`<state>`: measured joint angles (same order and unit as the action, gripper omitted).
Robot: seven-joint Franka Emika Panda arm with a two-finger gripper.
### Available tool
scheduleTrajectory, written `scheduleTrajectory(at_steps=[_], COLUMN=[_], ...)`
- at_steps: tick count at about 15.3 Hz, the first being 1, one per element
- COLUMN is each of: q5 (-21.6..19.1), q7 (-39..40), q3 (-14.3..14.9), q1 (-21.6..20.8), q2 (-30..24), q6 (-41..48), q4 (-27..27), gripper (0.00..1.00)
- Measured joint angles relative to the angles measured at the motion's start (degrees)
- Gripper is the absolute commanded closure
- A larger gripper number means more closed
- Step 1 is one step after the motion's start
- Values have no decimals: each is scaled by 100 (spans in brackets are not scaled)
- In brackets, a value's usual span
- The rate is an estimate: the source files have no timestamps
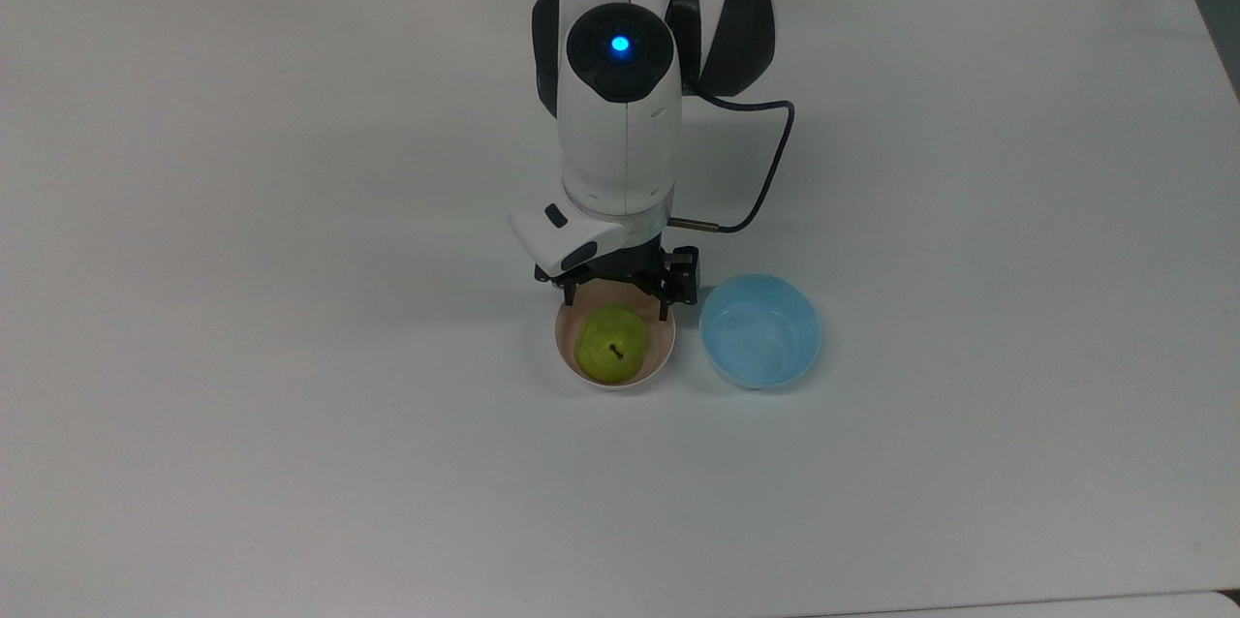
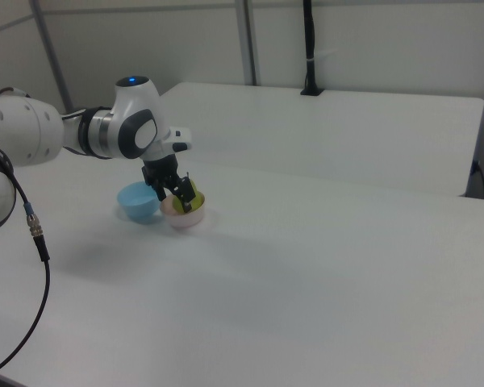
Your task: Place the pear in the bowl
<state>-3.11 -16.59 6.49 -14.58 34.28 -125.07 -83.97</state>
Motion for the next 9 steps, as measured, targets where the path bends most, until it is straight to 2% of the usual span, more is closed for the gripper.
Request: scheduleTrajectory(at_steps=[5,9], q5=[4,20], q7=[6,856], q3=[18,113], q1=[26,201], q2=[-89,-618], q6=[0,1173], q4=[140,149], gripper=[0,0])
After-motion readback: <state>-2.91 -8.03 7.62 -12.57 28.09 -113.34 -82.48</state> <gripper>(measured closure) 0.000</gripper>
